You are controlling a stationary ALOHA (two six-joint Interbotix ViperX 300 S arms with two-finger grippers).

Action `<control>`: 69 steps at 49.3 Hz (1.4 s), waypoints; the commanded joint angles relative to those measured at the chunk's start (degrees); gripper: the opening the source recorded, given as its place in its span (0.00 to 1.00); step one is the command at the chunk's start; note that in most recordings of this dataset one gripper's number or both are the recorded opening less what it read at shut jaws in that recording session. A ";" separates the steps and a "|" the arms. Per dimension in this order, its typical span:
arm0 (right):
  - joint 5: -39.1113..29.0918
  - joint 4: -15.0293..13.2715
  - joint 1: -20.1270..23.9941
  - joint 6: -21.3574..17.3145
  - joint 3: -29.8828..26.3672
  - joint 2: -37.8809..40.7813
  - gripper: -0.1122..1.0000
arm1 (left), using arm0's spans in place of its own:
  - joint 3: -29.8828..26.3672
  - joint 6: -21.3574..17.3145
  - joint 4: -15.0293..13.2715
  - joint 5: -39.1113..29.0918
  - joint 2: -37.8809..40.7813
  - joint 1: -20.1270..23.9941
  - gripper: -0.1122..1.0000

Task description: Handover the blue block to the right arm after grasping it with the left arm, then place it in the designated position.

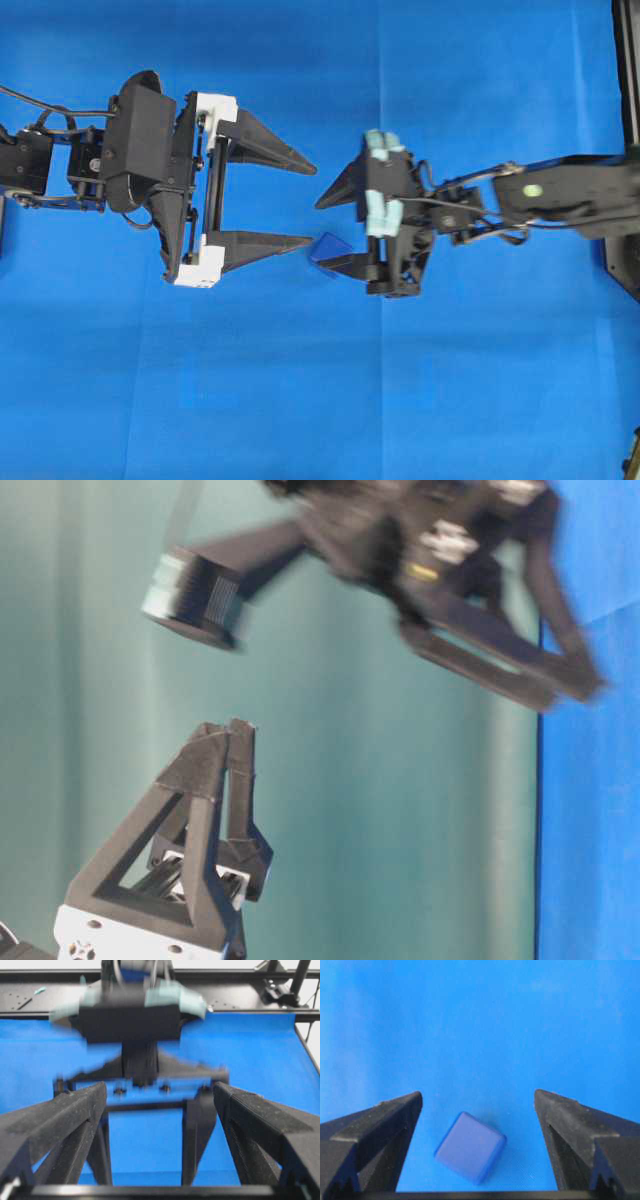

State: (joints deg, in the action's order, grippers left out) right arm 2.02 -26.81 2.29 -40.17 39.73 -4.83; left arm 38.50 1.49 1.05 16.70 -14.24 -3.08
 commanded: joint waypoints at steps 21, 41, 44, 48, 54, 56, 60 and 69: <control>-10.20 -0.53 1.67 0.00 2.72 -21.27 0.88 | -1.67 0.09 0.09 0.62 -1.23 0.00 0.93; -11.34 -0.88 1.67 0.00 6.15 -30.15 0.87 | -2.20 0.00 0.09 0.53 -0.97 0.00 0.93; -11.34 -0.88 1.76 0.00 6.15 -29.97 0.87 | -2.29 0.00 0.09 0.53 -0.88 0.00 0.93; -11.25 -0.97 1.67 0.00 6.06 -29.62 0.87 | -2.29 0.09 0.09 0.53 -0.97 0.00 0.93; -10.46 -1.14 1.67 0.00 5.98 -29.62 0.87 | -2.20 0.09 0.00 0.53 -0.97 0.09 0.93; -9.76 -1.41 1.67 0.00 6.06 -29.71 0.87 | -2.20 0.00 0.09 0.53 -0.97 0.00 0.93; -8.17 -2.02 1.58 0.00 6.24 -29.88 0.87 | -2.11 0.00 0.09 0.53 -1.05 0.00 0.93; -3.34 -3.69 0.79 0.00 7.29 -30.06 0.87 | -1.85 0.00 0.00 0.53 -1.23 0.00 0.93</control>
State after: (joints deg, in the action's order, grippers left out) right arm -3.52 -29.88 3.60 -40.08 47.29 -34.54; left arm 37.62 1.49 0.97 16.70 -14.24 -2.99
